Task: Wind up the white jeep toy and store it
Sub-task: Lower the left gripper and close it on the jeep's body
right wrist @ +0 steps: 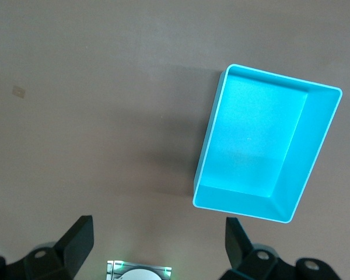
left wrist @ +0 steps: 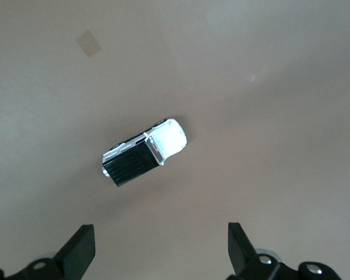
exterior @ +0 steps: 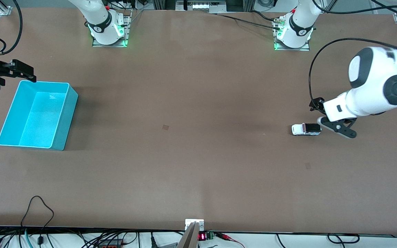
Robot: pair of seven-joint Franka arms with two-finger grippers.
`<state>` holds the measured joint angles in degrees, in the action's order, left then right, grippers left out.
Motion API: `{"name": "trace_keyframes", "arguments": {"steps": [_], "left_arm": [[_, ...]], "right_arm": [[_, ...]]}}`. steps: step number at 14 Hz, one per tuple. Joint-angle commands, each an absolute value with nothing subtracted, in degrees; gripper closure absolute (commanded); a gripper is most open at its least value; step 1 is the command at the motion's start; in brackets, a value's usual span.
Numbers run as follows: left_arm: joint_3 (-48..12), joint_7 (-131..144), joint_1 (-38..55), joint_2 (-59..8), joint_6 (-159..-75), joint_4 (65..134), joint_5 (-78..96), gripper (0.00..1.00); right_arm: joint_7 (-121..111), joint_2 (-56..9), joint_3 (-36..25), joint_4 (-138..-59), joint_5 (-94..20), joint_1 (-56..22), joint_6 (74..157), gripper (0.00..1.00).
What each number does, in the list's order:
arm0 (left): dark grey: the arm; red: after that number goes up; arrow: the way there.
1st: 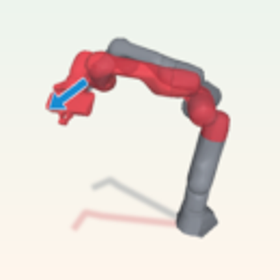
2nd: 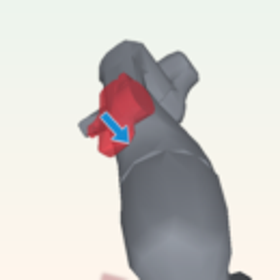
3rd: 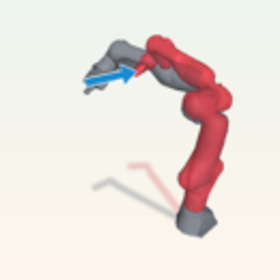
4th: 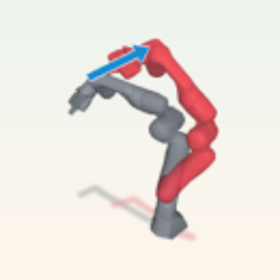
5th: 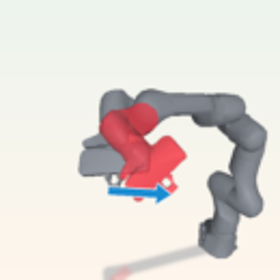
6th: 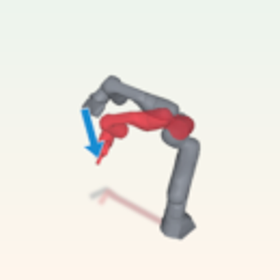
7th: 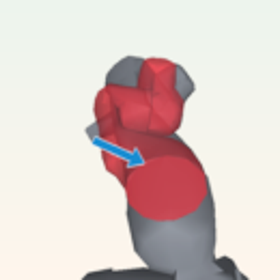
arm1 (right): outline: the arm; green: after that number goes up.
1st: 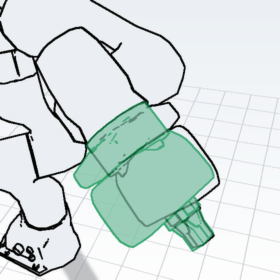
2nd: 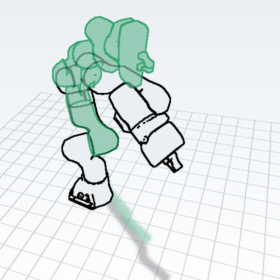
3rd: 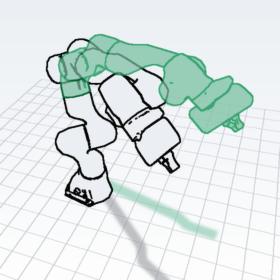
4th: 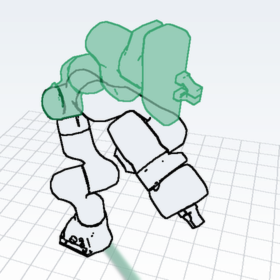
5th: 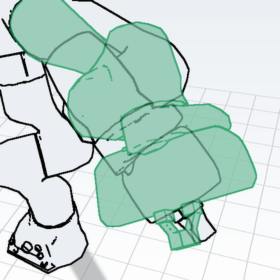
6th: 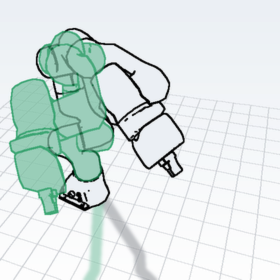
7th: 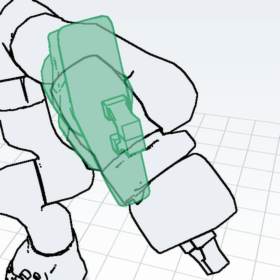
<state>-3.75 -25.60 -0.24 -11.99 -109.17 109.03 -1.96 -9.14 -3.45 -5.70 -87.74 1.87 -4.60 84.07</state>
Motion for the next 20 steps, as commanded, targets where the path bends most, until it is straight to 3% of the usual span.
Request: {"name": "trace_keyframes", "arguments": {"steps": [1, 7, 13, 20], "left_arm": [[-3.69, -36.43, -0.53, -12.12, -112.66, 111.88, -4.48, 0.0], [-3.69, -61.75, -2.37, -16.96, -119.69, 114.69, -4.57, 0.0], [-3.78, -85.48, -3.25, -17.75, -132.34, 118.74, -4.57, 0.0], [-3.69, -88.77, -5.09, -17.84, -142.38, 126.55, -4.48, 0.0]], "right_arm": [[-8.79, -3.08, -5.71, -87.89, 0.97, -4.39, 83.58, 0.0], [-8.79, -3.16, -5.71, -87.89, 0.97, -4.39, 83.58, 0.0], [-9.14, -3.34, -5.71, -87.89, 0.97, -4.39, 83.58, 0.0], [-9.32, -3.43, -5.71, -87.89, 0.97, -4.31, 83.58, 0.0]]}}
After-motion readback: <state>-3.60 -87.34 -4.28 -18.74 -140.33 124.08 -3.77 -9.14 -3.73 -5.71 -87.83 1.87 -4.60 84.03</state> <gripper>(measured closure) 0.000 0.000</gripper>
